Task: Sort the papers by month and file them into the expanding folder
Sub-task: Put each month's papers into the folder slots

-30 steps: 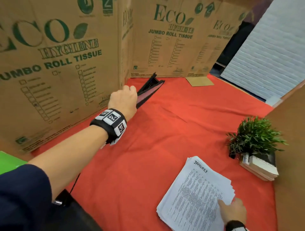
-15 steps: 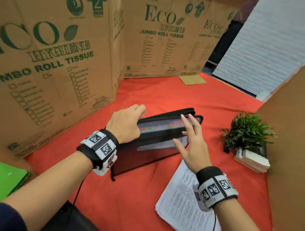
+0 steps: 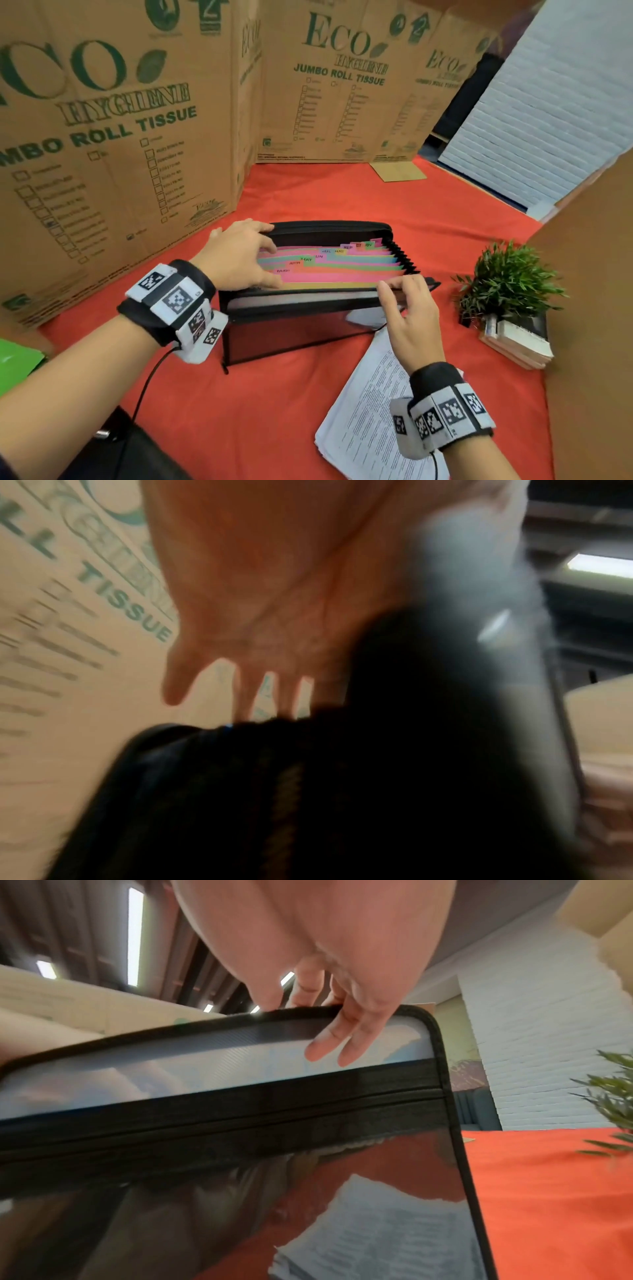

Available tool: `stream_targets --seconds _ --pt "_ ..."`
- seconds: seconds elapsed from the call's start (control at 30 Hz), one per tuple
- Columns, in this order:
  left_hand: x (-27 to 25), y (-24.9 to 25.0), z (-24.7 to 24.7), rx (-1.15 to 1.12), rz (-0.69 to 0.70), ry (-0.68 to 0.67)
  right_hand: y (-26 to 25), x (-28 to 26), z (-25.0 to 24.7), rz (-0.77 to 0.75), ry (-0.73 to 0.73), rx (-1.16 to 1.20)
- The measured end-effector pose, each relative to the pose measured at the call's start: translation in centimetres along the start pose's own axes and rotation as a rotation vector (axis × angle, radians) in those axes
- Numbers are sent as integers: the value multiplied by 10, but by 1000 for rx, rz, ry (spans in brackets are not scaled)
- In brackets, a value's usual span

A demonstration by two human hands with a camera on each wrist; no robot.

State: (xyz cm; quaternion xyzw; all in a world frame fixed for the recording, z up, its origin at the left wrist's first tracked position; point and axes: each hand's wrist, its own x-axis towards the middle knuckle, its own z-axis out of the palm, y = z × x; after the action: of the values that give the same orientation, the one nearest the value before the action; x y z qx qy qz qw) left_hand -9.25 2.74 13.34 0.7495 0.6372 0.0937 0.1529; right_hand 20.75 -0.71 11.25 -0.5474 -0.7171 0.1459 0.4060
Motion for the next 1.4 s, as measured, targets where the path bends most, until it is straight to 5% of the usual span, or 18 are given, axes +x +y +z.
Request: stream_targets --seconds 0.13,0.37,0.47,0.57,0.63,0.73,0.8,0.87,1.13,1.23,1.4 --pt "-29 -22 17 -220 -51 268 2 -1 -7 -2 -2 -83" --pt "-47 -2 24 -642 33 349 5 12 -12 89 -57 -111" --pt "-39 11 19 -619 223 159 8 14 -15 123 -91 30" --pt "-24 11 18 -527 259 -8 17 5 -19 180 -50 202" --pt "-17 10 21 -487 215 -47 30 -10 -22 280 154 276" --pt "-13 15 28 -438 143 -39 75 -53 -30 626 384 26" --pt "-16 21 29 -404 93 -24 116 -93 -35 928 214 -213" --pt "-21 25 27 -340 57 -13 146 -129 -38 1029 18 -382" --pt "-30 31 30 -171 51 11 169 -109 -26 531 -275 -563" --pt "-31 33 33 -170 23 16 181 -95 -16 558 -359 -461" --pt "-33 38 34 -188 0 24 180 -93 -17 601 -286 -469"
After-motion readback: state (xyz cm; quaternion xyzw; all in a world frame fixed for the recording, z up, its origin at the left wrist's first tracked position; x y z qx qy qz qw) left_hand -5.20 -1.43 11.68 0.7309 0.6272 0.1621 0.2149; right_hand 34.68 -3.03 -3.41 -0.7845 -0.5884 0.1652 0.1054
